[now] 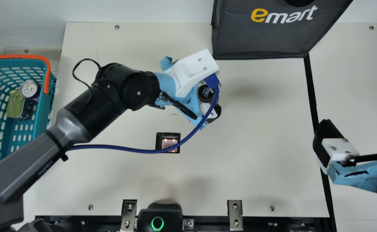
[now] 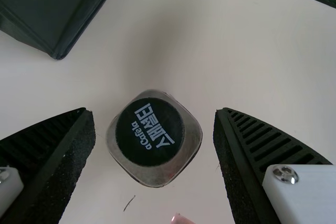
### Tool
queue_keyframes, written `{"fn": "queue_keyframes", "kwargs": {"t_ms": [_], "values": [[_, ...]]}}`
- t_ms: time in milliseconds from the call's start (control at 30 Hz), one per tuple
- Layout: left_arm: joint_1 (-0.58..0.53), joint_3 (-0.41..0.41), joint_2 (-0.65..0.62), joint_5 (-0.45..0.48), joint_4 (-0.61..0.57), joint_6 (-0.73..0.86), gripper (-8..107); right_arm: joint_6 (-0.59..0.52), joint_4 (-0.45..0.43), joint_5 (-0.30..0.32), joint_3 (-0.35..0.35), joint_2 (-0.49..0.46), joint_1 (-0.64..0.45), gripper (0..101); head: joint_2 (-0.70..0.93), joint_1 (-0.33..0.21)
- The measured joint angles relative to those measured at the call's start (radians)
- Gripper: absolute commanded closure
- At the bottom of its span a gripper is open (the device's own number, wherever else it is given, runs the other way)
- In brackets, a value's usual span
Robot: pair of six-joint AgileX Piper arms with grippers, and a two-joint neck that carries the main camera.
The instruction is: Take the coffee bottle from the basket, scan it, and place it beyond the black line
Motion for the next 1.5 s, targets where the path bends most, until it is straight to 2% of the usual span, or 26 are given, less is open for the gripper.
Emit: {"fn": "queue_keyframes", "kwargs": {"t_ms": [600,1500], "values": [[0.027,-0.028,-0.036,-0.012,0.045,-0.130,9,0.000,0.000,0.000,0.000,0.000,0.000,10,0.000,0.000],[0.187,0.128,-0.218,-0.124,0.207,-0.309,9,0.000,0.000,0.000,0.000,0.000,0.000,10,0.000,0.002]]}}
